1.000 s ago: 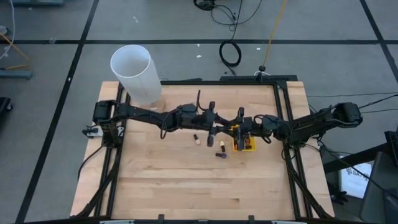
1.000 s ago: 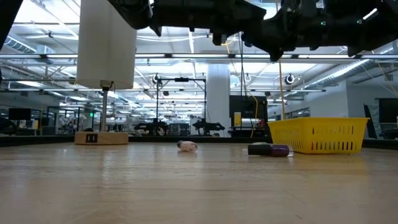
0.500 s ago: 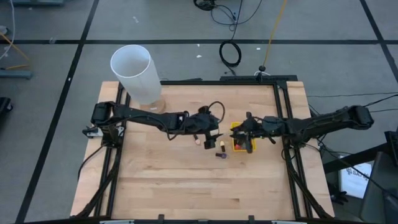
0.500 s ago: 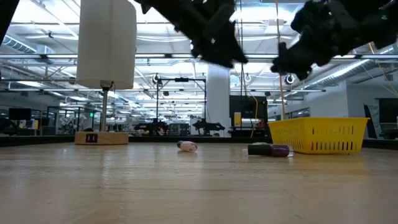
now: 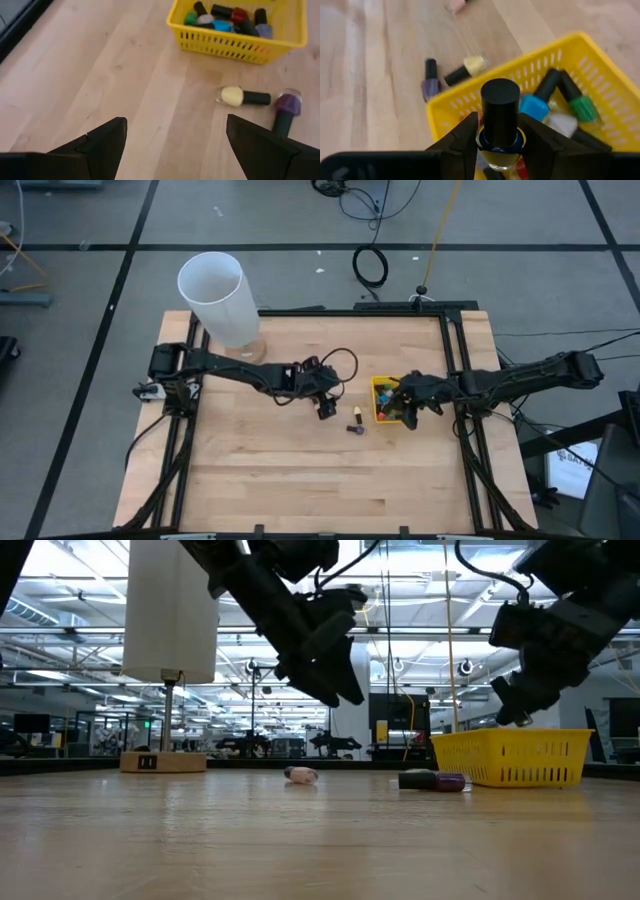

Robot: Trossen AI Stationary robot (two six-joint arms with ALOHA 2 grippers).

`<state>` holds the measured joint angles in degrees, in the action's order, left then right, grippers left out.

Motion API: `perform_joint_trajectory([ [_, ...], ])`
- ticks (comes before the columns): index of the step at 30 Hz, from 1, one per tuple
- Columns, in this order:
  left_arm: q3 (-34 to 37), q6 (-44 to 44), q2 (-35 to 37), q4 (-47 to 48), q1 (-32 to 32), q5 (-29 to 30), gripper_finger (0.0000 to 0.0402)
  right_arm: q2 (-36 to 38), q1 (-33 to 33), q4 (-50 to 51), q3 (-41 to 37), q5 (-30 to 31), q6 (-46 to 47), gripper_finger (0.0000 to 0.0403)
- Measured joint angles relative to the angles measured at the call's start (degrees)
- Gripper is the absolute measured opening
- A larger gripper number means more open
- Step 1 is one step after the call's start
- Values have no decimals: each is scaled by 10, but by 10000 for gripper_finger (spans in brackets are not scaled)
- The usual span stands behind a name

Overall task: Pick & Place Nail Polish
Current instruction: Put the dark blue nail polish into the yellow bin, then put the light pink nail polish into the yellow bin

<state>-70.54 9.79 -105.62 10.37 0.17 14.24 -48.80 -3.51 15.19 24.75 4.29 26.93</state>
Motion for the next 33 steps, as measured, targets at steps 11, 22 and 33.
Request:
perform_joint_trajectory([
  [11, 0, -3, 0, -12, -1, -1, 335, -8, 0, 25, 0, 1, 9, 175],
  [22, 0, 6, 4, 74, -1, -2, 335, -6, 0, 6, 0, 1, -4, 204],
  [33, 0, -247, 2, 225, -1, 4, 335, -6, 0, -8, 0, 1, -10, 196],
])
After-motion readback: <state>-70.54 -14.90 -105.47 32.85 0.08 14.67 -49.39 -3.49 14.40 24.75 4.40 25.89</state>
